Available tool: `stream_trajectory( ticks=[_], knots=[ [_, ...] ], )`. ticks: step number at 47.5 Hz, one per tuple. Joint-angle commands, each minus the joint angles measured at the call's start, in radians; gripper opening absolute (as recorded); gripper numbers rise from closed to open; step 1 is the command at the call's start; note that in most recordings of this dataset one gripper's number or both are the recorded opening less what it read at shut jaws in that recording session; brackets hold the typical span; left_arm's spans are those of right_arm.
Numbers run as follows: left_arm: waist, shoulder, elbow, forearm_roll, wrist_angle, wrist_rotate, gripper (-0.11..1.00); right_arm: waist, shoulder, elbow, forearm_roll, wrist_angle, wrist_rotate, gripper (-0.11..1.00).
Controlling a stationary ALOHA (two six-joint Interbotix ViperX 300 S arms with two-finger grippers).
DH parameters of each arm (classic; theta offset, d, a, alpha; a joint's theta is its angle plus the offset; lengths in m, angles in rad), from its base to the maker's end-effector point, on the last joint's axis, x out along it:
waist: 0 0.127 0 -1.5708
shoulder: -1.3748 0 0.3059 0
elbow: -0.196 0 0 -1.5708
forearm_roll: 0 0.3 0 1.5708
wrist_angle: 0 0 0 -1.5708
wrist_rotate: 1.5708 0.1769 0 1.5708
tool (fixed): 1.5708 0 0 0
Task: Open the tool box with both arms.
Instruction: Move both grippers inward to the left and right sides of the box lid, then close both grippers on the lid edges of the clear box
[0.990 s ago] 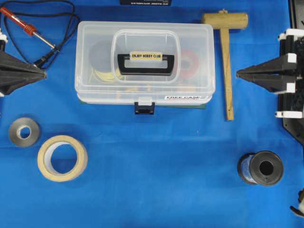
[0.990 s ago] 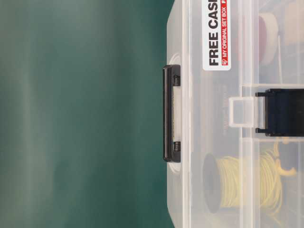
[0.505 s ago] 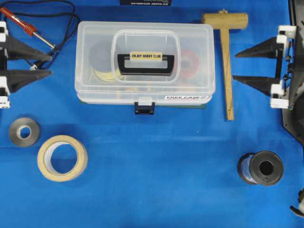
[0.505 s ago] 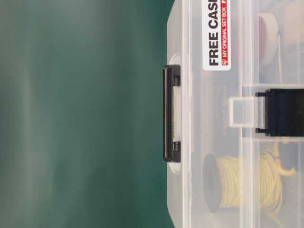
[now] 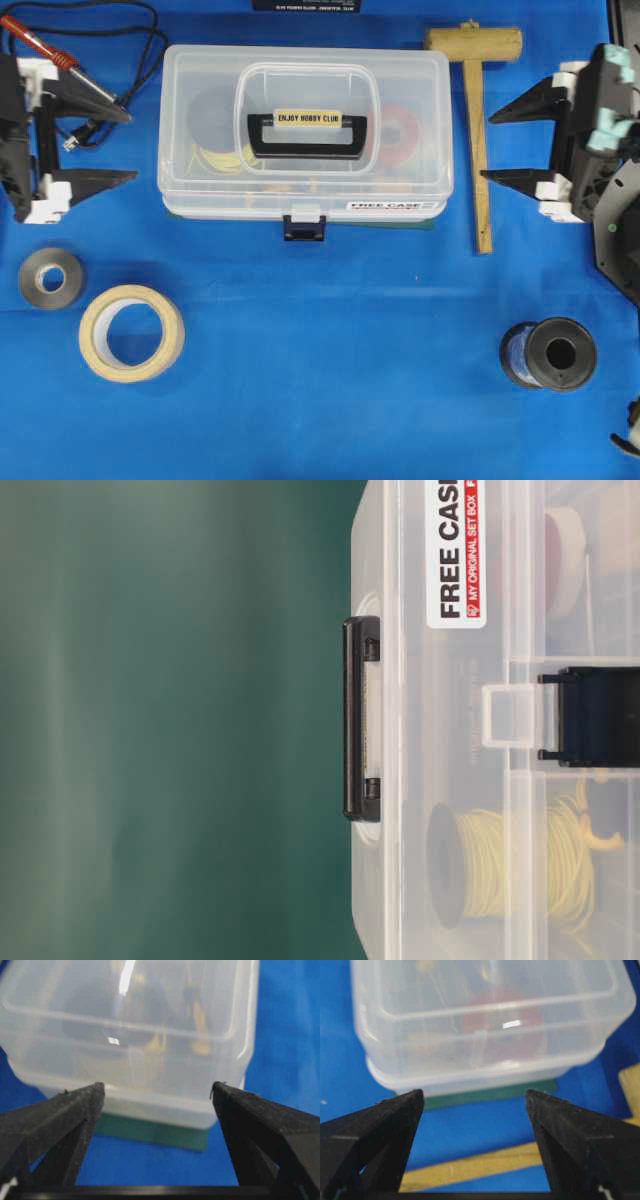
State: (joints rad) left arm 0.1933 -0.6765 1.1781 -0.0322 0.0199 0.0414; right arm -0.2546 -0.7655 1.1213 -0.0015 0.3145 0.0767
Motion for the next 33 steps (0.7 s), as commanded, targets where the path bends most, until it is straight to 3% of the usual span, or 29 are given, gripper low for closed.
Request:
stream_trajectory(
  ticks=[1, 17, 33],
  knots=[
    [0.003, 0.046, -0.034, -0.002, -0.014, 0.0, 0.91, -0.017, 0.049, -0.029, -0.006, -0.018, -0.002, 0.81],
    [0.003, 0.221, -0.08, -0.002, -0.107, 0.005, 0.91, -0.018, 0.201, -0.063, -0.028, -0.118, -0.018, 0.81],
    [0.003, 0.247, -0.101, -0.002, -0.112, 0.015, 0.91, -0.018, 0.255, -0.094, -0.029, -0.172, -0.018, 0.81]
  ],
)
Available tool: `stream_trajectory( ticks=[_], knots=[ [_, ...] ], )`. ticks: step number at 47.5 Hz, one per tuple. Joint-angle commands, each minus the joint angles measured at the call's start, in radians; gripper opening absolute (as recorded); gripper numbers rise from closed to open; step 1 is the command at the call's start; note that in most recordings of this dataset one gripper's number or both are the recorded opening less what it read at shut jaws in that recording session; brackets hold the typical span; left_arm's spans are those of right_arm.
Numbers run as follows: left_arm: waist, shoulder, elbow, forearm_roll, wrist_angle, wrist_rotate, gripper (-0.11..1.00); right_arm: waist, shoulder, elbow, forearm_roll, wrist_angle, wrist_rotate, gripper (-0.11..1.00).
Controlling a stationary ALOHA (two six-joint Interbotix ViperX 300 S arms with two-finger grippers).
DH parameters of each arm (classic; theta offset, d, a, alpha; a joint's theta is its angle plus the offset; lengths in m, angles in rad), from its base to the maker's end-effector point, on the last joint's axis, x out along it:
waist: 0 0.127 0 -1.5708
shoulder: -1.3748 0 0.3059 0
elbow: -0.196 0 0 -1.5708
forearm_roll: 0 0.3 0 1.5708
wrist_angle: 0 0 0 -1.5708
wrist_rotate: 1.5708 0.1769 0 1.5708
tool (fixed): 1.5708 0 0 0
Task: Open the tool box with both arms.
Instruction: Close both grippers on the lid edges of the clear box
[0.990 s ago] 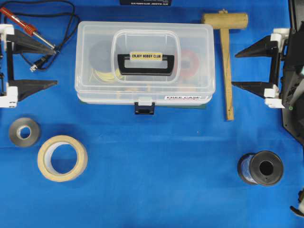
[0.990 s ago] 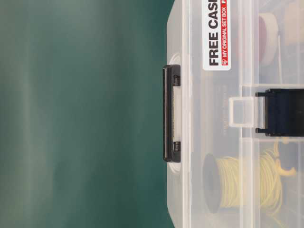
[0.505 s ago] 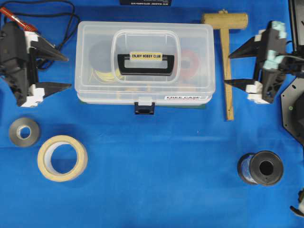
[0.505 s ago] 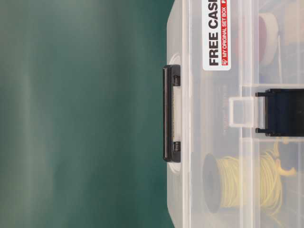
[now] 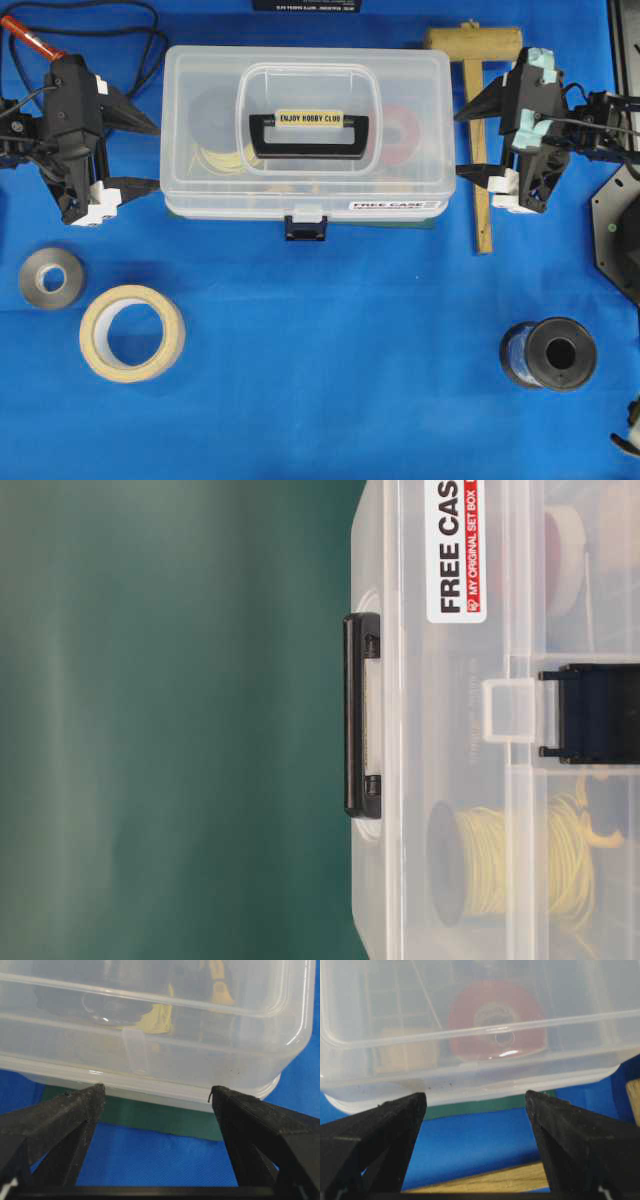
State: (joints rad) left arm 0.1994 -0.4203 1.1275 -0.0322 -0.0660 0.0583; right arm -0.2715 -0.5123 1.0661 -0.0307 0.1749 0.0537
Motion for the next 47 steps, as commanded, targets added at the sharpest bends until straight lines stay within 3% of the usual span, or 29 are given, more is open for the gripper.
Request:
stream_trajectory(
  ticks=[1, 29, 47],
  knots=[
    [-0.003, -0.011, -0.051, -0.002, -0.025, -0.002, 0.91, -0.002, 0.003, -0.04, 0.0, -0.035, 0.005, 0.81],
    [-0.003, -0.074, -0.064, -0.002, -0.014, 0.0, 0.91, 0.018, -0.011, -0.086, 0.002, -0.031, 0.014, 0.81],
    [0.0, -0.133, -0.067, -0.002, -0.014, 0.002, 0.91, 0.018, -0.103, -0.115, 0.002, 0.029, 0.012, 0.81]
  ],
)
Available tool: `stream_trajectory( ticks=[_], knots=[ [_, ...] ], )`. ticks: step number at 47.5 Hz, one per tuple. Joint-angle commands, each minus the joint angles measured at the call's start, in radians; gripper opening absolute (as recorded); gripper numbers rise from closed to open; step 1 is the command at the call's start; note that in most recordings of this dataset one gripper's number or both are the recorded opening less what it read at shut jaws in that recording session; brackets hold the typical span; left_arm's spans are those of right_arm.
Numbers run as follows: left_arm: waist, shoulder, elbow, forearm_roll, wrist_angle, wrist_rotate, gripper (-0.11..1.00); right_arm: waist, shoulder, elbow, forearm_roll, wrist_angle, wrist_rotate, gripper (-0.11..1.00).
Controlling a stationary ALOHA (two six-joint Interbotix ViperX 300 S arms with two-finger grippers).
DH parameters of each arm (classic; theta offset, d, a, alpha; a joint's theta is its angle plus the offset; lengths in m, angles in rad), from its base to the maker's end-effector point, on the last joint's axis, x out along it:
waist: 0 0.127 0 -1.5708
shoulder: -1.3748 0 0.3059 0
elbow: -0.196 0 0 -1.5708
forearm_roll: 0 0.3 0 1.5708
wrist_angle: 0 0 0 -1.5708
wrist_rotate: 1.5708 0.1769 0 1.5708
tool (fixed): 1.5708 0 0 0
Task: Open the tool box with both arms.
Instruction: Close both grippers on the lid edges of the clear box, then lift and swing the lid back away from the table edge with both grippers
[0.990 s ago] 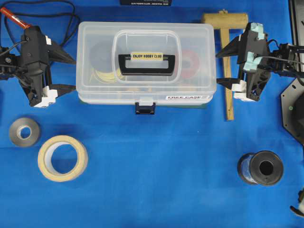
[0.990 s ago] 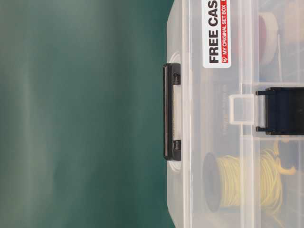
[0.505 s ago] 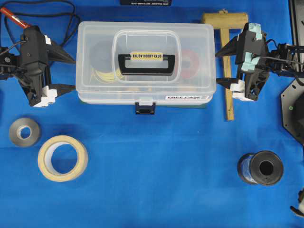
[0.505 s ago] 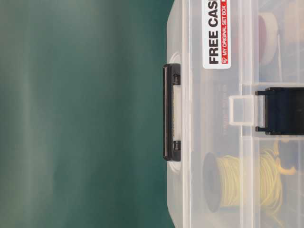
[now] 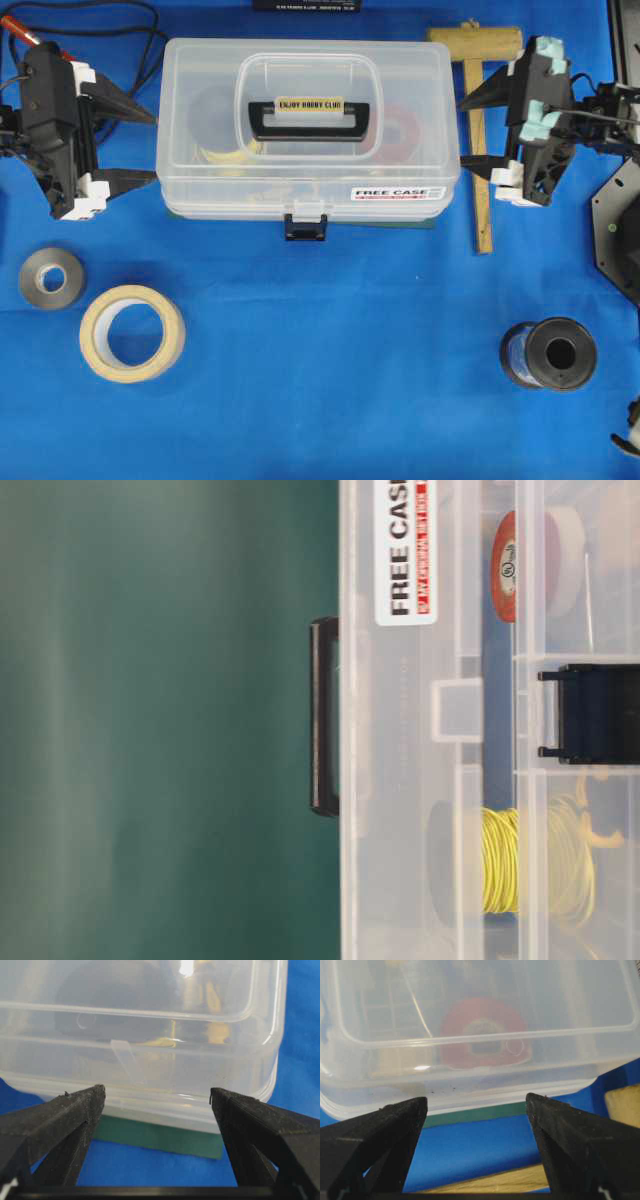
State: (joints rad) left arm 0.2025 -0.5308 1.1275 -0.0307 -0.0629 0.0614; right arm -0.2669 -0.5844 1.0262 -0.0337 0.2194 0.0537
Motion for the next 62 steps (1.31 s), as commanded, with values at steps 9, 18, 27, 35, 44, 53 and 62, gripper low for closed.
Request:
stream_trajectory(
  ticks=[9, 18, 27, 35, 44, 53, 62],
  knots=[
    [0.005, -0.061, -0.067, -0.003, -0.015, 0.009, 0.91, 0.014, -0.066, -0.075, 0.005, -0.012, 0.014, 0.81],
    [0.006, -0.077, -0.067, -0.003, -0.006, 0.014, 0.91, 0.014, -0.072, -0.077, 0.005, -0.014, 0.014, 0.81],
    [0.029, -0.077, -0.075, -0.003, -0.008, 0.015, 0.91, 0.011, -0.074, -0.081, 0.003, -0.017, 0.014, 0.81],
    [0.081, -0.066, -0.089, -0.003, -0.015, 0.018, 0.91, -0.015, -0.074, -0.087, 0.005, -0.028, 0.015, 0.81],
    [0.143, -0.055, -0.104, -0.003, -0.034, 0.026, 0.91, -0.057, -0.074, -0.091, 0.005, -0.071, 0.017, 0.81],
    [0.167, -0.054, -0.114, -0.003, -0.054, 0.052, 0.91, -0.095, -0.074, -0.092, 0.003, -0.1, 0.017, 0.81],
    [0.192, -0.041, -0.132, -0.003, -0.075, 0.067, 0.91, -0.137, -0.071, -0.092, 0.005, -0.138, 0.02, 0.81]
  ],
)
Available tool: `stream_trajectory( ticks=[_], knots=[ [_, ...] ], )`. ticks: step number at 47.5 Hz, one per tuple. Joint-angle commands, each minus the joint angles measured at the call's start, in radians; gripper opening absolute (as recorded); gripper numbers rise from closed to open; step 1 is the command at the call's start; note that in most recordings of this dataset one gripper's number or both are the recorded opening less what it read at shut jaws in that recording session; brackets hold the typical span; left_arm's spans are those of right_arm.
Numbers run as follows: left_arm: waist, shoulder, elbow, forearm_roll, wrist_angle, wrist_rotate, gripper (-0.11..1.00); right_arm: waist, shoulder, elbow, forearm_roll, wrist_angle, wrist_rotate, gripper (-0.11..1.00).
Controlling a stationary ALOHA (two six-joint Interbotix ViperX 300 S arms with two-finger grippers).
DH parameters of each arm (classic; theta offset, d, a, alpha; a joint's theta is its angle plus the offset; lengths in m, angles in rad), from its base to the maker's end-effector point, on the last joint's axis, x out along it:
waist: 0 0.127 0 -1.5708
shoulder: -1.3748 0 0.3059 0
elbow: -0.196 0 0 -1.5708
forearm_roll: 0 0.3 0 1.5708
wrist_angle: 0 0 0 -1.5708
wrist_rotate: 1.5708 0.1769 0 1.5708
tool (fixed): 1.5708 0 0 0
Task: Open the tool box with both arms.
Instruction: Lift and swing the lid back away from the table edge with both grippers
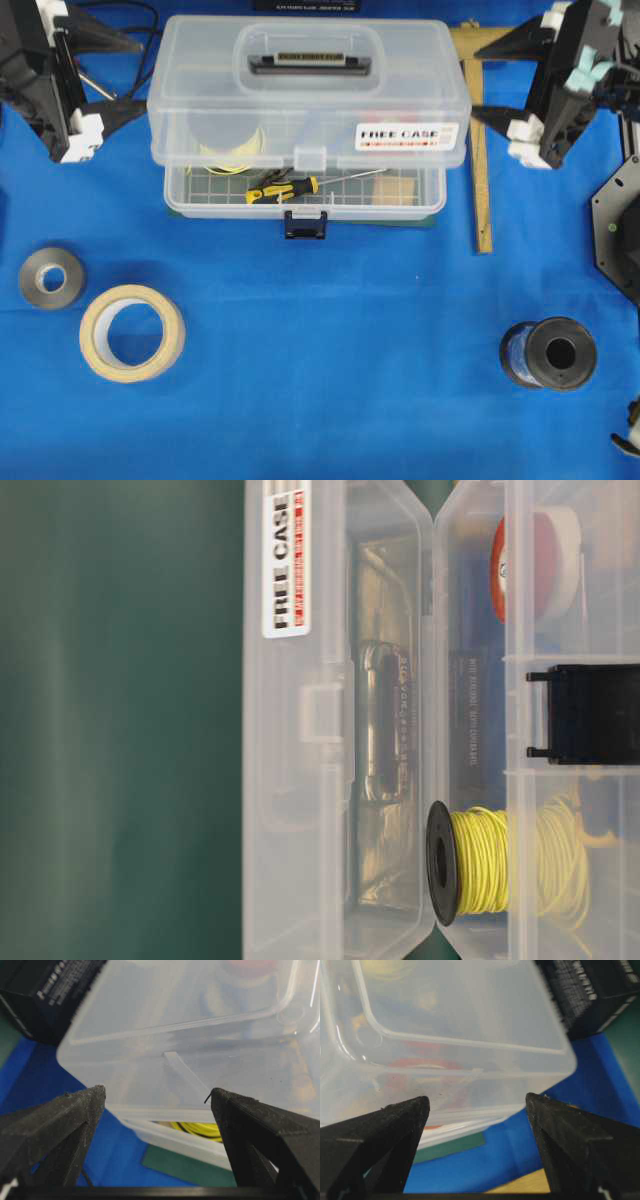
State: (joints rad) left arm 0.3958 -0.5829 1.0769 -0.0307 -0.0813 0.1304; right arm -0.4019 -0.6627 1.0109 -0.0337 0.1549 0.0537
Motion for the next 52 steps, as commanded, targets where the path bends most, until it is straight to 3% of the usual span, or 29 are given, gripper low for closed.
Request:
stream_trajectory(
  ticks=[1, 52],
  knots=[
    [0.002, 0.014, -0.083, -0.003, -0.06, -0.002, 0.91, -0.008, 0.008, -0.077, 0.005, -0.077, 0.02, 0.81],
    [0.152, 0.138, -0.179, -0.003, -0.109, 0.063, 0.91, -0.202, 0.138, -0.129, 0.002, -0.135, 0.008, 0.81]
  ],
)
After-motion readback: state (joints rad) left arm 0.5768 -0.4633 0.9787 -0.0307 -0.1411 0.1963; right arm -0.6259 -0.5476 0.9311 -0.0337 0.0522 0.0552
